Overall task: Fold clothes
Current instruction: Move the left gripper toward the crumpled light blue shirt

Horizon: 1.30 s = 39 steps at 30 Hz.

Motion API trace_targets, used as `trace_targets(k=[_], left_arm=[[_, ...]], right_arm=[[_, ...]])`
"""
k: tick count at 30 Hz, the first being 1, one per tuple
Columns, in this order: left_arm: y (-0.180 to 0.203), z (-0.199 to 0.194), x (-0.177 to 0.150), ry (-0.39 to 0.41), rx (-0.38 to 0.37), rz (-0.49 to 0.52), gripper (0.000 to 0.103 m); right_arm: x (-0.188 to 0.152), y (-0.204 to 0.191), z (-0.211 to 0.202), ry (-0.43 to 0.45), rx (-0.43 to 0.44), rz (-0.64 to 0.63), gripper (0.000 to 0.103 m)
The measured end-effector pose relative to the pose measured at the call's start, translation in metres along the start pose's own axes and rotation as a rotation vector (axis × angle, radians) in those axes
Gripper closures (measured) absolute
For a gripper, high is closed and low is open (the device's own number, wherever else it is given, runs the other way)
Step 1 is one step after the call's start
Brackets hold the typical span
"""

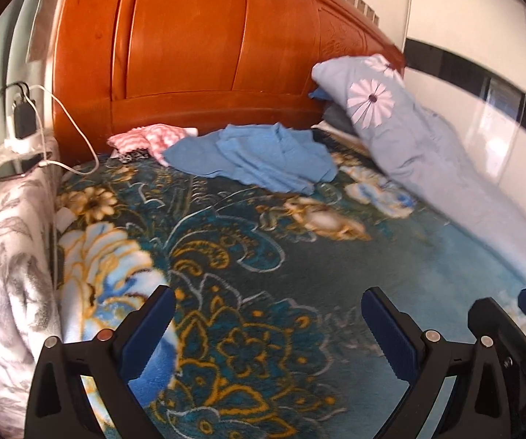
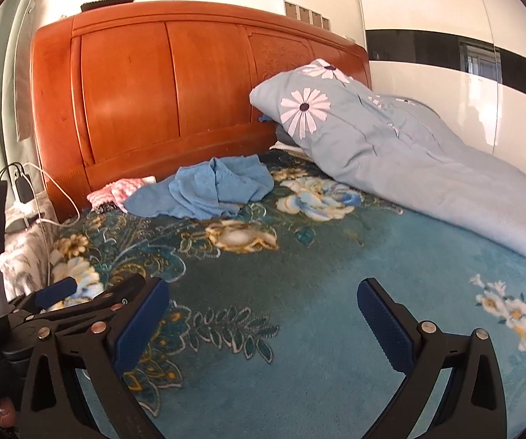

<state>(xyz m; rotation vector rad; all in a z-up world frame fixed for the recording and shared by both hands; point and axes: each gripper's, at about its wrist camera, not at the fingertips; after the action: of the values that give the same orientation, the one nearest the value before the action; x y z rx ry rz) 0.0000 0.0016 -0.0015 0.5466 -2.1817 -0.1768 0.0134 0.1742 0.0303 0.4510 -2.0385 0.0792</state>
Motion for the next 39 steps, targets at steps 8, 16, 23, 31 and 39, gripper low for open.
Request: trace_targets(k=[8, 16, 23, 31, 39], left_arm=[[0.015, 0.007, -0.023, 0.003, 0.017, 0.026, 0.0], [0.021, 0.001, -0.022, -0.004, 0.013, 0.046, 0.0], [0.029, 0.0, -0.023, -0.008, 0.072, 0.125, 0.0], [0.03, 0.008, -0.028, -0.02, 0.03, 0.119, 0.0], [0.02, 0.032, -0.008, -0.078, 0.023, 0.121, 0.0]], right_arm=[[-0.029, 0.016, 0.0, -0.002, 0.039, 0.084, 0.0], [-0.032, 0.027, 0.0, 0.002, 0.082, 0.135, 0.0], [-0.035, 0.032, 0.006, -0.023, 0.078, 0.185, 0.0], [-0.035, 0.032, 0.002, -0.002, 0.118, 0.186, 0.0], [-0.036, 0.029, 0.005, -0.02, 0.126, 0.171, 0.0]])
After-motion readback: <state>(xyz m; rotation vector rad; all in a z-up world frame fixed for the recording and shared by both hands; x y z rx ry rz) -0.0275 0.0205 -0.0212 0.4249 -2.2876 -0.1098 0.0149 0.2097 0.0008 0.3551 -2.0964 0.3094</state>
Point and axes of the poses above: each gripper's, at about its wrist camera, not at the fingertips, and z roughly the way its jaws point, y to its right, x to its top, and after that the axes turned 13 degrees about -z, right-handed
